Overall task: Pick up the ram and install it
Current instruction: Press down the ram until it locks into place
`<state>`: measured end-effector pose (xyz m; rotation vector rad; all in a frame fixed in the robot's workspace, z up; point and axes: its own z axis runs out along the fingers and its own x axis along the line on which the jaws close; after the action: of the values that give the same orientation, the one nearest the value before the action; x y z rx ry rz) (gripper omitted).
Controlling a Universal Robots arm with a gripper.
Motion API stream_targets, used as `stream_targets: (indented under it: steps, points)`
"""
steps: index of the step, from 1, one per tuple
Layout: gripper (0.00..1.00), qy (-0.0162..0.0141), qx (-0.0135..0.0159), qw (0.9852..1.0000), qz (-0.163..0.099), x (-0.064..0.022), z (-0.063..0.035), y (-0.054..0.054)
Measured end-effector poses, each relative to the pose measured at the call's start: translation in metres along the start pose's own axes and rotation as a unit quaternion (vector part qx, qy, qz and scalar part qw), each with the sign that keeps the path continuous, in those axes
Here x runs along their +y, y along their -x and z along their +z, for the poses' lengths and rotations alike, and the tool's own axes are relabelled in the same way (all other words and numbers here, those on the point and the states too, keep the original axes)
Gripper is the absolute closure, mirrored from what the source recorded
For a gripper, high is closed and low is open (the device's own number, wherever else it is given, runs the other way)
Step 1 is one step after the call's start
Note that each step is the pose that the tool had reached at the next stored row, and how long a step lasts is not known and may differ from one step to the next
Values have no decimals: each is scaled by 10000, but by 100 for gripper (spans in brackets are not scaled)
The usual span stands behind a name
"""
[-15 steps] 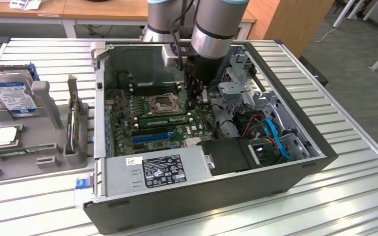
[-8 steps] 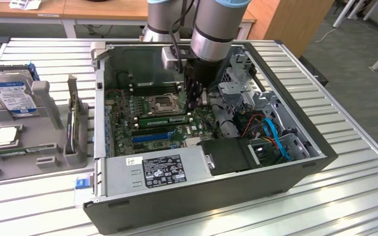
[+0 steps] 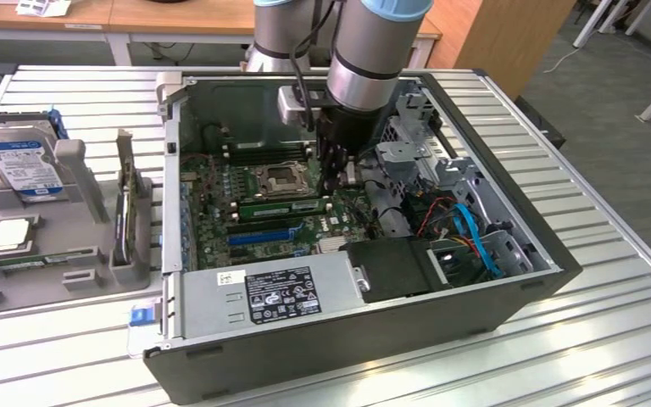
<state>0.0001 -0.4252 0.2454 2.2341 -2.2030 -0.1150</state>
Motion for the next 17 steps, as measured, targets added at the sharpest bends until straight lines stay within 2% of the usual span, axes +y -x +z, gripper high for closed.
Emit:
stream_targets:
  steps: [4, 9, 13, 17]
  points:
    - [90, 0, 0, 10000, -1, -6, 0, 0]
    - [90, -1, -2, 10000, 0, -65, 0, 0]
    - [90, -1, -2, 10000, 0, -67, -1, 2]
    - [90, 0, -2, 10000, 0, -63, 8, 54]
